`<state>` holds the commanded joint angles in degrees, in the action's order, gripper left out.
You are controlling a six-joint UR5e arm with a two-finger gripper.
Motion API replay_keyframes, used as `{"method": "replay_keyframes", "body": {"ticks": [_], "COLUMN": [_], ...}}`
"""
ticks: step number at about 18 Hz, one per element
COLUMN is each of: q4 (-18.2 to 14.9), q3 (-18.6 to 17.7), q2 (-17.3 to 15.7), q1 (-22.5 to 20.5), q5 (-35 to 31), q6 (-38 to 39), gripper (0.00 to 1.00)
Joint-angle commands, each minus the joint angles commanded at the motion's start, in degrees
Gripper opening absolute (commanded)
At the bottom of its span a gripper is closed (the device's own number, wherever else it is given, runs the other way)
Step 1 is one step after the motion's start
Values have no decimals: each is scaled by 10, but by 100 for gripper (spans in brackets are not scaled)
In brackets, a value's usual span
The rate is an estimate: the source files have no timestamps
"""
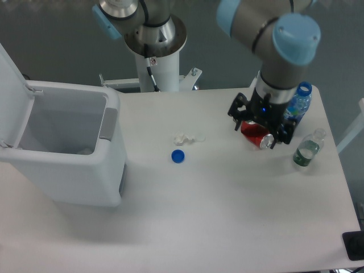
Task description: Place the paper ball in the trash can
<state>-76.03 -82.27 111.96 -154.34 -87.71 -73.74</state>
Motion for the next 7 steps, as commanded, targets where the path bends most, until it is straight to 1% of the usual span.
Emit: {"method": "replay_keyframes", "body": {"ticks": [2,7], "q4": [3,4], "q3": [3,3], "q2": [18,26], "q1": [3,4], "q5": [-30,-32], "q6": [-2,-2], "gripper": [100,100]}}
